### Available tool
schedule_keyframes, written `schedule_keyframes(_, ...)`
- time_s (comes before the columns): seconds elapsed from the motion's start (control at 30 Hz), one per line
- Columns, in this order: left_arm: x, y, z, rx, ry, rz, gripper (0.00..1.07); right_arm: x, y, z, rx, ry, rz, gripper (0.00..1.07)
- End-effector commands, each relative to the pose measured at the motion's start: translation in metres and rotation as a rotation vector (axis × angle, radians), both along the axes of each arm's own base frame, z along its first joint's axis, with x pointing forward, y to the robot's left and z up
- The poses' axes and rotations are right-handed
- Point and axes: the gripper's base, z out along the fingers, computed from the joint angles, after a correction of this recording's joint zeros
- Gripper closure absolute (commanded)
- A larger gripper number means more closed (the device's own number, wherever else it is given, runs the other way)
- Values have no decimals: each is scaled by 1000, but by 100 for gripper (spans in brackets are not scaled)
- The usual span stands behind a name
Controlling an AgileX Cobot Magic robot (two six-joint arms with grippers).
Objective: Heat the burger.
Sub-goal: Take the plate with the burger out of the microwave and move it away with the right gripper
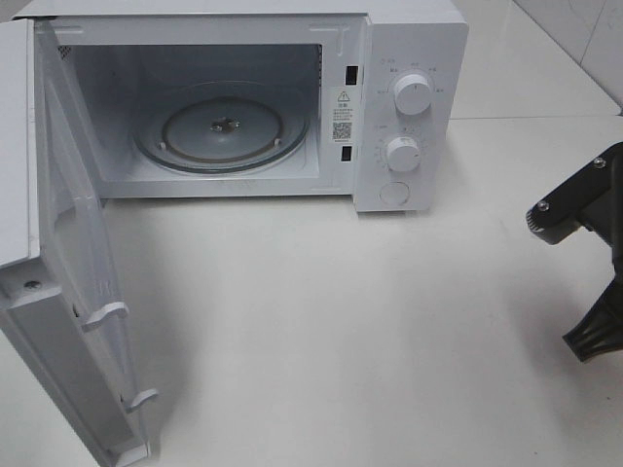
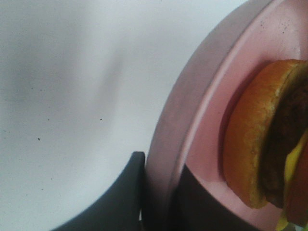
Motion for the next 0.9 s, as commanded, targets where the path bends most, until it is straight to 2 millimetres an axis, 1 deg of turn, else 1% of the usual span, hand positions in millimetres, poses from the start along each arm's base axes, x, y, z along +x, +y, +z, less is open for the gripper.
schedule_keyframes(0.03, -2, 0, -1, -3, -20, 3, 9, 8, 0, -6, -69, -23, -21, 107)
schedule_keyframes(0.07, -2, 0, -1, -3, -20, 3, 9, 8, 0, -6, -69, -23, -21, 107)
schedule_keyframes(0.13, -2, 0, -1, -3, -20, 3, 9, 11, 3, -16, -78, -13, -26, 107)
schedule_keyframes(0.17, -2, 0, -1, -3, -20, 3, 9, 11, 3, -16, -78, -13, -26, 107)
schedule_keyframes(0.2, -2, 0, -1, -3, -20, 3, 9, 13, 5, -24, -79, -3, -29, 107)
schedule_keyframes(0.23, -2, 0, -1, -3, -20, 3, 9, 13, 5, -24, -79, -3, -29, 107)
schedule_keyframes(0.27, -2, 0, -1, -3, -20, 3, 9, 15, 8, -31, -71, 7, -27, 107)
schedule_keyframes(0.3, -2, 0, -1, -3, -20, 3, 9, 15, 9, -35, -70, 14, -27, 107)
schedule_keyframes(0.33, -2, 0, -1, -3, -20, 3, 9, 15, 9, -35, -70, 14, -27, 107)
schedule_keyframes(0.37, -2, 0, -1, -3, -20, 3, 9, 17, 11, -42, -59, 18, -32, 107)
schedule_keyframes(0.4, -2, 0, -1, -3, -20, 3, 9, 17, 11, -42, -59, 18, -32, 107)
schedule_keyframes(0.43, -2, 0, -1, -3, -20, 3, 9, 18, 12, -48, -51, 13, -41, 107)
schedule_keyframes(0.5, -2, 0, -1, -3, -20, 3, 9, 19, 13, -51, -55, 10, -44, 107)
schedule_keyframes(0.57, -2, 0, -1, -3, -20, 3, 9, 21, 14, -58, -61, -7, -53, 107)
schedule_keyframes(0.6, -2, 0, -1, -3, -20, 3, 9, 21, 14, -58, -61, -7, -53, 107)
schedule_keyframes(0.63, -2, 0, -1, -3, -20, 3, 9, 23, 15, -63, -57, -8, -50, 106)
schedule_keyframes(0.67, -2, 0, -1, -3, -20, 3, 9, 23, 15, -63, -57, -8, -50, 106)
schedule_keyframes(0.73, -2, 0, -1, -3, -20, 3, 9, 25, 11, -74, -59, 7, -92, 105)
schedule_keyframes(0.83, -2, 0, -1, -3, -20, 3, 9, 26, 9, -78, -54, 18, -103, 105)
schedule_keyframes(0.9, -2, 0, -1, -3, -20, 3, 9, 28, 4, -84, -51, 41, -128, 104)
